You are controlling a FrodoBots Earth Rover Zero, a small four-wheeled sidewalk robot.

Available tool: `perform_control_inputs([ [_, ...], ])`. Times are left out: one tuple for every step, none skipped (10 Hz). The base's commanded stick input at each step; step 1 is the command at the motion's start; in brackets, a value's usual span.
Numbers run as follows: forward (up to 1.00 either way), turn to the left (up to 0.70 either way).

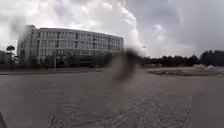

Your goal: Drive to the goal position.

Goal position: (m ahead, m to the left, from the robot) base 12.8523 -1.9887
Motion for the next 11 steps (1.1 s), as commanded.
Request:
perform_control_inputs([
  [0.7,0.0],
  [0.7,0.02],
  [0.7,0.02],
  [0.7,0.02],
  [0.7,0.02],
  [0.7,0.02],
  [0.7,0.04],
  [0.7,0.24],
  [0.7,0.35],
  [0.7,0.07],
  [0.7,0.01],
])
